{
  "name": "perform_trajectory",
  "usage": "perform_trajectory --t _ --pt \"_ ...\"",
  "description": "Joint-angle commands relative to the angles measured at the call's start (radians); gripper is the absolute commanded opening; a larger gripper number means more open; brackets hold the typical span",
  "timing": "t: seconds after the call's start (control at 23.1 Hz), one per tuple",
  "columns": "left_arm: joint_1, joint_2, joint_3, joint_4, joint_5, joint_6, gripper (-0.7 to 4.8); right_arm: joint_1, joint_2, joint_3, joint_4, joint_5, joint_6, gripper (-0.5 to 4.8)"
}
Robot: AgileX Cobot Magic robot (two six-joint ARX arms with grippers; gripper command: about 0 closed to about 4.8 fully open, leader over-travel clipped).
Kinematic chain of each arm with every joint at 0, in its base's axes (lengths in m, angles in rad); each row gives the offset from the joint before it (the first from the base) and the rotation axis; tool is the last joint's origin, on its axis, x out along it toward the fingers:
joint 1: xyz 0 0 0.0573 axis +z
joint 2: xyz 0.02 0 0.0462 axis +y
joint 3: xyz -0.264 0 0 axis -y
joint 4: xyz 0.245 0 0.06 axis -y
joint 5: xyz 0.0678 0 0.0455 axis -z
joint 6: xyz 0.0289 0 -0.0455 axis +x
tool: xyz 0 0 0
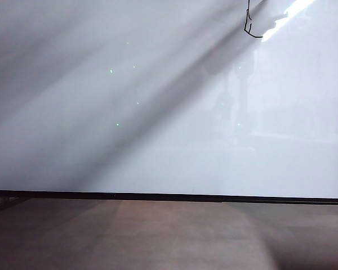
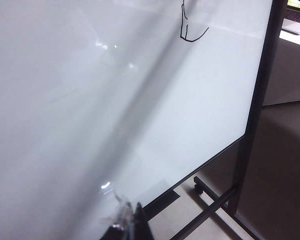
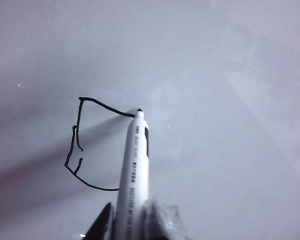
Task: Reach to the right to find the marker pen, pick it up, and write the number 0 on the whiteboard.
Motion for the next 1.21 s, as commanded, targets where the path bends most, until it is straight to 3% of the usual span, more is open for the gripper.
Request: perform_trajectory --t 0.04,0.82,1.21 --pt "0.0 -0.004 0.002 0.013 0.001 0.0 -0.05 0.0 0.004 0.006 0.017 -0.002 0.004 -0.06" --pt "0.0 -0.004 0.002 0.013 0.001 0.001 -0.05 0.0 0.03 0.006 0.008 0.002 0.004 -0.06" --pt "0.0 -0.004 0.002 0.012 0.001 0.0 -0.05 0.0 0.03 0.005 -0.084 0.03 0.004 -0.06"
